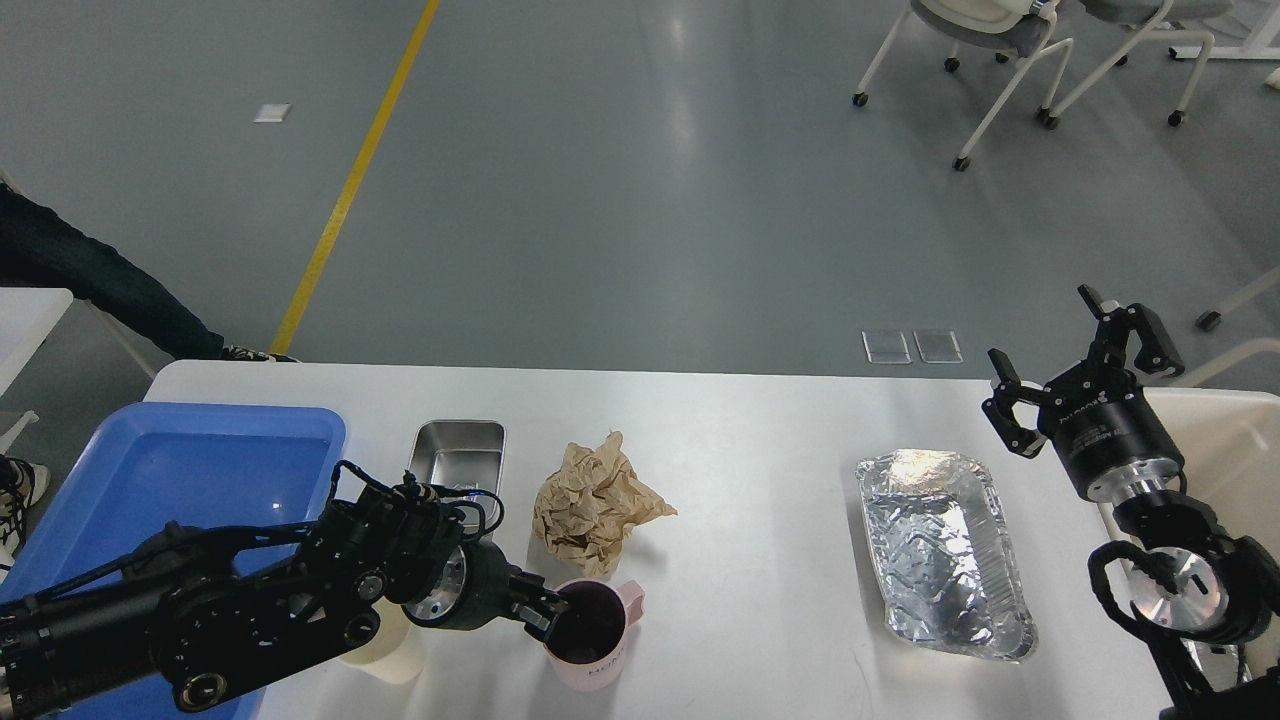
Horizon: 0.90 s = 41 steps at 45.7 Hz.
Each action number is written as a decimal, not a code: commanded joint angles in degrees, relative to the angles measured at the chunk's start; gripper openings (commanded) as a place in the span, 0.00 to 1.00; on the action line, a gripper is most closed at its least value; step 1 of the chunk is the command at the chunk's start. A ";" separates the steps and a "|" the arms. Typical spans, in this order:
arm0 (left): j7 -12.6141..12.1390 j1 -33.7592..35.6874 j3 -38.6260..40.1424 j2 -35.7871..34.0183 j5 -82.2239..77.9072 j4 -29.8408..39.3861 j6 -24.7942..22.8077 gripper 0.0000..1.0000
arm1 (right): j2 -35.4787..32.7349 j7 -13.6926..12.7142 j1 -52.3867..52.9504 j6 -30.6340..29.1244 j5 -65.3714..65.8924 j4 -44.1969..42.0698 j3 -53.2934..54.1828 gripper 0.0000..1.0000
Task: Tidy desktop
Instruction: 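Reach the left gripper to the pink mug and grasp its rim, then lift the pink mug with the left gripper and lower it into the blue tray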
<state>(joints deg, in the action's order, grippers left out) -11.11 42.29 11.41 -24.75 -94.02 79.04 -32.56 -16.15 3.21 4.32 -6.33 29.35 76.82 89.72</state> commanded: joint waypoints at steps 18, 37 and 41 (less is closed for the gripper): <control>4.25 2.18 2.12 -0.04 -0.91 -0.81 0.05 0.00 | 0.07 0.04 0.08 0.00 0.01 0.08 0.10 1.00; 4.78 22.74 9.07 -9.08 16.40 7.01 -3.12 0.00 | 0.07 0.04 0.25 0.00 0.01 0.34 -0.43 1.00; 4.78 26.26 9.68 -11.54 18.87 7.36 -4.00 0.00 | 0.15 0.04 0.25 0.00 0.01 0.34 -0.51 1.00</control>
<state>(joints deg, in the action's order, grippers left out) -6.33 63.88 20.35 -33.14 -78.47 85.80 -35.62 -16.08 3.25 4.58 -6.33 29.35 77.17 89.33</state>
